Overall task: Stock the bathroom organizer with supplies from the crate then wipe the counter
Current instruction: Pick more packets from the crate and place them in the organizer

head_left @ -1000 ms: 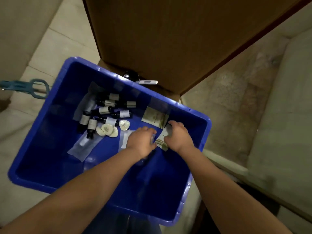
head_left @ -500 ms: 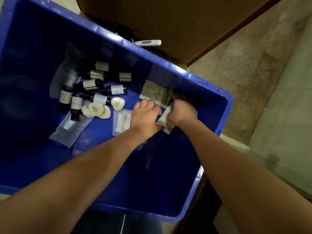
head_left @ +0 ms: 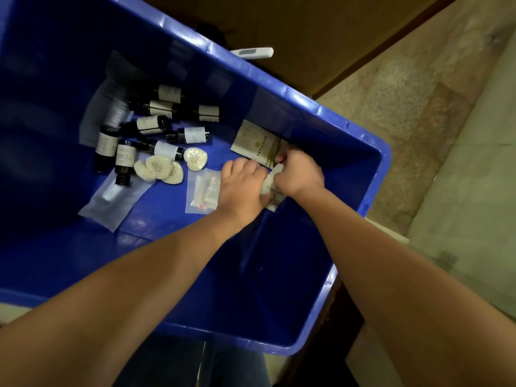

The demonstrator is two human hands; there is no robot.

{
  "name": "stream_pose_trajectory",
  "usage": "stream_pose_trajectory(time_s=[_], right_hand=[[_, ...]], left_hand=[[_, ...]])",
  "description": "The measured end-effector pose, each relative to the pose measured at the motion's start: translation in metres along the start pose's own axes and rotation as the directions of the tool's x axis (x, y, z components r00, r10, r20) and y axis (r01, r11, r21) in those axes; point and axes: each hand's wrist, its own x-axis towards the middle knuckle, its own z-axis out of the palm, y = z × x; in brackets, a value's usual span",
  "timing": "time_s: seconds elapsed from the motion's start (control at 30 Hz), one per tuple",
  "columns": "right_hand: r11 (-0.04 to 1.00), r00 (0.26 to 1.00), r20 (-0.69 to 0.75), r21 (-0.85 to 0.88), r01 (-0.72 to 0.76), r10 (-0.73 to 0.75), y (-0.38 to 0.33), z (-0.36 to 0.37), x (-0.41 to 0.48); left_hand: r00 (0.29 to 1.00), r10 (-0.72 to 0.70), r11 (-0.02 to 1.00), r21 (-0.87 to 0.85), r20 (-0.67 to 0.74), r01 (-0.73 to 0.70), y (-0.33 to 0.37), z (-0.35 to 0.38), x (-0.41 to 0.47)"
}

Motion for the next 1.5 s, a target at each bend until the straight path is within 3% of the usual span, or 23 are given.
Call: stream_pose_trajectory(time_s=[0.13,0.23,0.4,0.57,0.9,1.13,1.33,1.5], right_hand=[[0.986,0.988,-0.044,0.075,0.151,-0.148,-0.011,-0.005,-0.007],[0.972,0.969,-0.076,0.013,0.236,-0.234,-0.016,-0.002,-0.006],[0.970,0.979,0.028,-0.136,0.202,-0.200,-0.019,0.011,0.003],[0.971,0.990,0.002,-0.195,0.140,-0.142,-0.021,0.022,0.009],[0.961,0.989,-0.119,-0.272,0.056,-0.091,-0.028,0.044,0.014],[0.997,0.989,-0.129,0.000,0.074,-0.073,-0.030,0.039,-0.009],[0.996,0.987,-0.144,0.038,0.075,-0.068,-0.025,0.024,-0.048],[0.977,0.978,-0.189,0.178,0.120,-0.086,-0.021,0.005,-0.099]], left_hand=[[0.991,-0.099,0.990,-0.110,-0.092,0.089,-0.007,-0.014,-0.006],[0.968,-0.200,0.971,-0.160,-0.150,0.175,-0.020,-0.022,-0.013],[0.928,-0.339,0.918,-0.270,-0.153,0.290,-0.040,-0.027,-0.021],[0.889,-0.437,0.850,-0.386,-0.139,0.358,-0.048,-0.027,-0.023],[0.902,-0.387,0.877,-0.379,-0.190,0.297,-0.054,-0.028,-0.025],[0.906,-0.354,0.908,-0.318,-0.231,0.273,-0.051,-0.036,-0.030],[0.927,-0.319,0.906,-0.349,-0.197,0.238,-0.039,-0.061,-0.039],[0.952,-0.265,0.896,-0.403,-0.151,0.186,-0.015,-0.089,-0.059]])
